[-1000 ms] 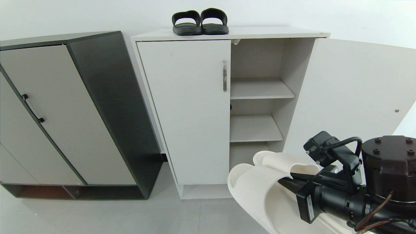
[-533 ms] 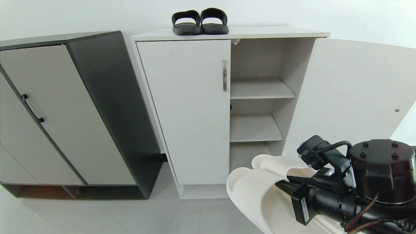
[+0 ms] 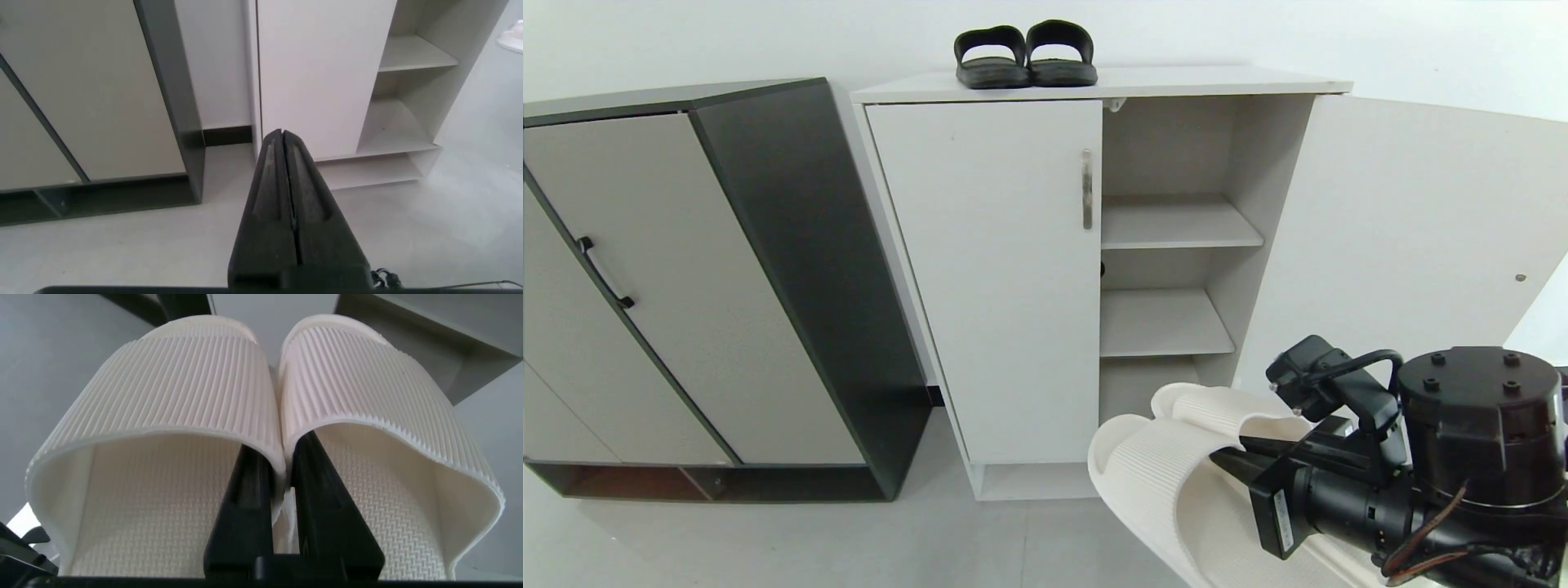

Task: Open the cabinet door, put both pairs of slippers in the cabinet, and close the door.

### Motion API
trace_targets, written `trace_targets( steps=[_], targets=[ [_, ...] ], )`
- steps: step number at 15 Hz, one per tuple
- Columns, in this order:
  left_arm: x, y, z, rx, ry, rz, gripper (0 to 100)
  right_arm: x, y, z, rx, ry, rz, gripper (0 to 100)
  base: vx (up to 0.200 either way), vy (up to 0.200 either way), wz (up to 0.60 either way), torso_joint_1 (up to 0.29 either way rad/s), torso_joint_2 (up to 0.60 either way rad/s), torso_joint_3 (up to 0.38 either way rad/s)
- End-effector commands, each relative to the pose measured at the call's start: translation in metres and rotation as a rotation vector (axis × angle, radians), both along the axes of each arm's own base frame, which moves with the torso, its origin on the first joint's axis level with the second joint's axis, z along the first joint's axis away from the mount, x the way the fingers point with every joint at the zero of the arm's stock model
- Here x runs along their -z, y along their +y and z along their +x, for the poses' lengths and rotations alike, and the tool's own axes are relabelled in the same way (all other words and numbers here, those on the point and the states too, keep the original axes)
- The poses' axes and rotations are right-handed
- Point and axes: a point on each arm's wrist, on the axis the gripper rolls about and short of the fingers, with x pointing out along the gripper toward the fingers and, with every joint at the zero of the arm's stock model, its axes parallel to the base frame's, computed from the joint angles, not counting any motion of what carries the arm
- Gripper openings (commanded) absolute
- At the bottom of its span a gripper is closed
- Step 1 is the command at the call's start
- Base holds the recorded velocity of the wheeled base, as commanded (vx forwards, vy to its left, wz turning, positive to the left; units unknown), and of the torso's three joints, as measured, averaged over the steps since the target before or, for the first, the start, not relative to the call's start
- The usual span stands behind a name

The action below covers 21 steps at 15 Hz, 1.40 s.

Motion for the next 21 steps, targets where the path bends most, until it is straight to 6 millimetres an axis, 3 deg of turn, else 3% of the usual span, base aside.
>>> trace_targets(
  steps=[1, 9, 16, 21],
  targets=[
    [0.000, 0.000, 0.000, 0.000, 0.002, 0.000, 0, 0.005, 0.003, 0.003, 0.000, 0.014, -0.016, 0, 0.000, 0.000, 0.00, 0.000, 0.00, 0.000],
    [0.000, 0.000, 0.000, 0.000, 0.002, 0.000, 0, 0.011, 0.034, 0.031, 0.127, 0.002, 0.078, 0, 0.000, 0.000, 0.00, 0.000, 0.00, 0.000],
    [0.000, 0.000, 0.000, 0.000, 0.002, 0.000, 0, 0.026, 0.052, 0.040, 0.243, 0.006, 0.053, 0, 0.000, -0.200, 0.00, 0.004, 0.00, 0.002],
    [0.000, 0.000, 0.000, 0.002, 0.002, 0.000, 0, 0.039, 0.078, 0.066, 0.408, -0.021, 0.061, 0, 0.000, -0.080, 0.00, 0.002, 0.00, 0.003]
  ],
)
